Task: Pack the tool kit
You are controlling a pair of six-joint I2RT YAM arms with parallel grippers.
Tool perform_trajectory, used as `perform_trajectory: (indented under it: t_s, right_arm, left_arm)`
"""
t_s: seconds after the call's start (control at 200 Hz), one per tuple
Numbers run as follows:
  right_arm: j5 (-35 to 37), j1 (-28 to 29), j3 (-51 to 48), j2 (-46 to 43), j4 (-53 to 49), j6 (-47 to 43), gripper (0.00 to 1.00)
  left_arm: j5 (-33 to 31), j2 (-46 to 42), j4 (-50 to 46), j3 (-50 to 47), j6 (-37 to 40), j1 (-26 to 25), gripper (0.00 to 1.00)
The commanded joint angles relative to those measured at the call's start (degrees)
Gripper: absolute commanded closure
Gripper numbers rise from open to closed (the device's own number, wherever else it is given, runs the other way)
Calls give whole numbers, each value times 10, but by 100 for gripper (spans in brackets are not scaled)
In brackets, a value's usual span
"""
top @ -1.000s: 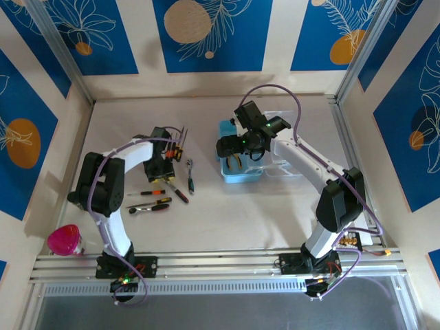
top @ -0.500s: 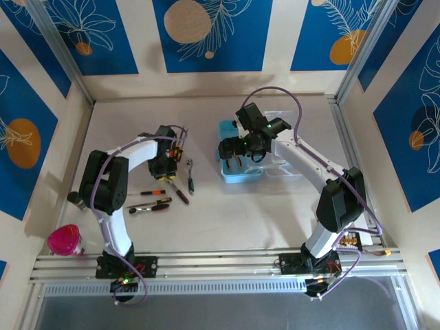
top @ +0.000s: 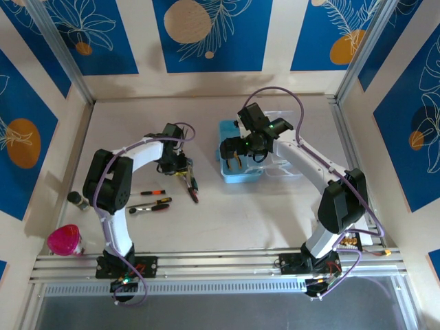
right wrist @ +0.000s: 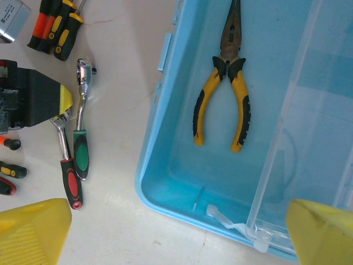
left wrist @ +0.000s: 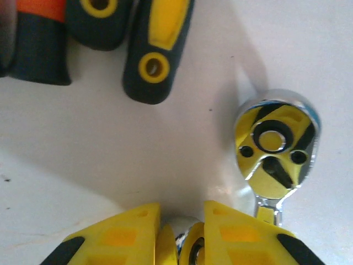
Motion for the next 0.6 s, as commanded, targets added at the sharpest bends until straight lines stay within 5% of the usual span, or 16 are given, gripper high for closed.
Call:
perform_trajectory:
  t_s: [0.0, 0.595]
  right_arm:
    - [-11, -3, -6, -15, -4, -9, 0]
    - [-25, -7, -18, -28, 3, -10, 0]
  left_arm:
    - [23, 6, -7, 12, 22, -8, 100]
    - [-13, -31, -69, 52, 89, -8, 100]
